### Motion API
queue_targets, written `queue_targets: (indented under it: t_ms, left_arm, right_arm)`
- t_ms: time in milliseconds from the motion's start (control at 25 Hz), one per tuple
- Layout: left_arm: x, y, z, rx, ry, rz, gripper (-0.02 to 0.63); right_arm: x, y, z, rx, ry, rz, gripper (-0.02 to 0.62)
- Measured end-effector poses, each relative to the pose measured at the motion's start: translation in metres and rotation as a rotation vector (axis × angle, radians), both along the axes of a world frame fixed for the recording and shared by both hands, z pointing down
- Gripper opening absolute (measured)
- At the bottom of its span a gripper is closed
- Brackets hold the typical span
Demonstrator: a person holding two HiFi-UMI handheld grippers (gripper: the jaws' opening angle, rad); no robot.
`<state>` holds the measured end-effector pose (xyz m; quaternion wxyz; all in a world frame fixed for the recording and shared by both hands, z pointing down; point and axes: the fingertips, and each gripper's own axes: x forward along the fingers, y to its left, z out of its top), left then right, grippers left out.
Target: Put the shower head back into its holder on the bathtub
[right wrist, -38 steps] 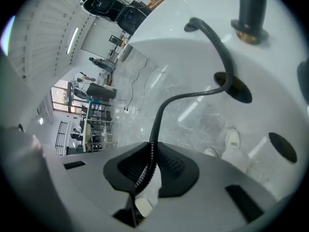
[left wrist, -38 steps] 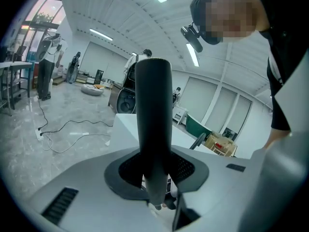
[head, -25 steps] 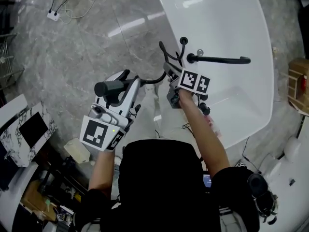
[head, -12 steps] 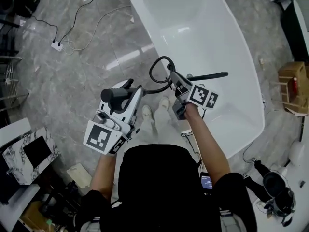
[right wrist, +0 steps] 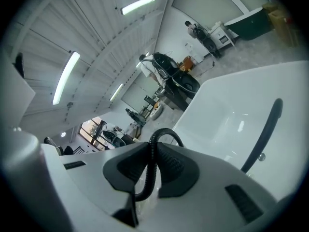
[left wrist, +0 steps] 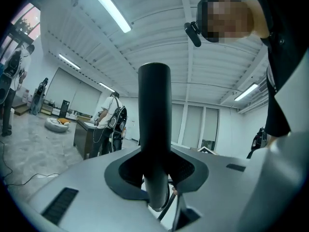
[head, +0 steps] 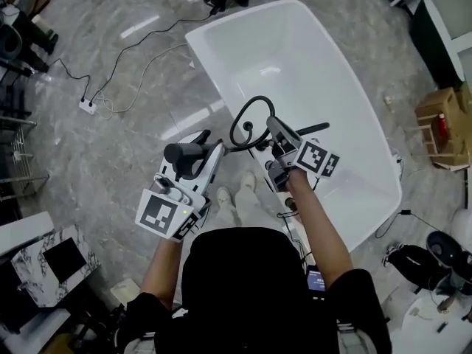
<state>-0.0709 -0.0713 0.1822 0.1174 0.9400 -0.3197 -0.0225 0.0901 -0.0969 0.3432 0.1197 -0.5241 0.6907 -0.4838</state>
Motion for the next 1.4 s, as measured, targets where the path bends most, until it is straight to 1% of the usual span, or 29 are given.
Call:
queue_targets:
  t_ms: [160,320,440,720,1080,1400]
  left_arm:
    - [0.019,0.0,-0.015,0.024,0.012,0.033,0.123]
    - [0.036,-0.001,-0.018,0.029,0.016,0.06,0.123]
    - [0.045,-0.004,-0.015,0.018,0.014,0.074,0.123]
    - [0.063,-0.01,-0.004,0.004,-0.005,0.098,0.123]
    - [0.059,-0.021,0.0,0.005,-0.017,0.08,0.123]
    - [0.041,-0.028,-0.005,0.009,-0.028,0.037,0.121]
  right_arm:
    - [0.025,0.002,-0.023,0.042,0.002,0.037,0.064]
    - [0.047,0.005,-0.031,0.055,-0.001,0.072,0.064]
    - [0.057,0.007,-0.032,0.053,0.003,0.09,0.064]
    - [0.072,0.007,-0.022,0.041,-0.002,0.098,0.064]
    - [0.059,-0.008,-0.03,0.1,-0.056,0.053,0.063]
    - [0.033,-0.024,-0.034,0.104,-0.076,-0.009,0.063]
